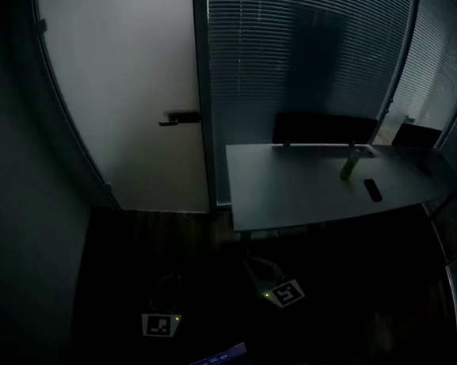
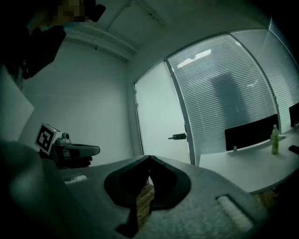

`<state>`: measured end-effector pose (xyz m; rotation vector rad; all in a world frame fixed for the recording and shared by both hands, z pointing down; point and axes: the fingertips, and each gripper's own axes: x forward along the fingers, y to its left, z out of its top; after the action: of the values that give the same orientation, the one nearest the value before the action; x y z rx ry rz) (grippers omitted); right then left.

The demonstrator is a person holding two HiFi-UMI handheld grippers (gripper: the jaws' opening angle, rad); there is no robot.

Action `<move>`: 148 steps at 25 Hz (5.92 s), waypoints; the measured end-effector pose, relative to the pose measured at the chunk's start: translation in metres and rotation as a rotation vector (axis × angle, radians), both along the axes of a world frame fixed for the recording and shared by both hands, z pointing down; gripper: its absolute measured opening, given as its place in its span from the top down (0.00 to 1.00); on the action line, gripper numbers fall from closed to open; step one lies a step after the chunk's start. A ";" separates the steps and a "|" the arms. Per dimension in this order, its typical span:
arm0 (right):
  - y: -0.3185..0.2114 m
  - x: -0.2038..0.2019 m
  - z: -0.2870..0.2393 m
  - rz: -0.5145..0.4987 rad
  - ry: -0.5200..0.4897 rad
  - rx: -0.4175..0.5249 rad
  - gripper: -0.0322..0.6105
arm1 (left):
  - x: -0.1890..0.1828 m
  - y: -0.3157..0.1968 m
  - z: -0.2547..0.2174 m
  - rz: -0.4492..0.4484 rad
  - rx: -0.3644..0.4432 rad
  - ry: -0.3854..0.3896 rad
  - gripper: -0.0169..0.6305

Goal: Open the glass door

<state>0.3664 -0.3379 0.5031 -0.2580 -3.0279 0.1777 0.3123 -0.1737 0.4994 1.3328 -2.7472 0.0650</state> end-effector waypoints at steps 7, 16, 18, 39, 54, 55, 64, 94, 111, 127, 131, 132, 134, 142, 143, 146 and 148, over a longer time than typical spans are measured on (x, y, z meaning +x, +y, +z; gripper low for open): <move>0.016 -0.011 0.000 0.012 -0.008 -0.014 0.95 | -0.012 0.018 0.005 0.002 -0.003 0.013 0.97; 0.056 -0.018 0.000 0.020 -0.014 -0.002 0.95 | -0.020 0.054 0.004 0.015 -0.001 0.003 0.97; 0.066 -0.018 0.003 0.028 -0.010 -0.006 0.95 | -0.020 0.065 0.008 0.021 0.001 0.010 0.97; 0.054 -0.159 0.016 0.006 0.010 -0.017 0.95 | -0.158 0.055 0.018 -0.013 -0.027 0.016 0.97; -0.006 -0.284 0.008 -0.024 0.008 -0.011 0.95 | -0.283 -0.006 -0.001 -0.031 -0.045 -0.013 0.97; -0.010 -0.288 0.008 -0.018 0.010 -0.014 0.95 | -0.288 -0.011 -0.002 -0.024 -0.049 -0.016 0.97; -0.051 -0.328 0.008 0.080 0.008 -0.021 0.95 | -0.342 -0.055 -0.002 0.059 -0.053 -0.021 0.97; -0.163 -0.516 -0.012 0.376 -0.001 -0.067 0.95 | -0.595 -0.195 -0.022 0.287 -0.146 -0.124 0.97; -0.207 -0.555 0.015 0.493 0.039 -0.072 0.95 | -0.687 -0.246 0.026 0.292 -0.362 -0.333 0.70; -0.224 -0.581 0.020 0.537 0.050 -0.080 0.95 | -0.717 -0.284 0.066 0.425 -0.571 -0.460 0.45; -0.231 -0.579 0.023 0.559 0.063 -0.090 0.95 | -0.720 -0.295 0.075 0.441 -0.583 -0.453 0.41; -0.232 -0.578 0.024 0.566 0.063 -0.093 0.95 | -0.720 -0.296 0.076 0.444 -0.587 -0.454 0.41; -0.235 -0.575 0.024 0.582 0.058 -0.103 0.95 | -0.721 -0.295 0.077 0.436 -0.600 -0.466 0.43; -0.241 -0.578 0.029 0.580 0.061 -0.100 0.95 | -0.726 -0.294 0.074 0.407 -0.645 -0.539 0.62; -0.240 -0.579 0.029 0.578 0.060 -0.103 0.95 | -0.726 -0.293 0.075 0.408 -0.655 -0.544 0.63; -0.239 -0.578 0.030 0.575 0.062 -0.121 0.95 | -0.725 -0.292 0.075 0.412 -0.685 -0.561 0.67; -0.238 -0.576 0.033 0.573 0.059 -0.120 0.95 | -0.725 -0.292 0.075 0.414 -0.702 -0.578 0.69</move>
<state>-0.2098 -0.5764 0.5357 0.6032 -2.9458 0.3981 -0.4129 -0.4652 0.5748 1.7757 -2.3230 1.4806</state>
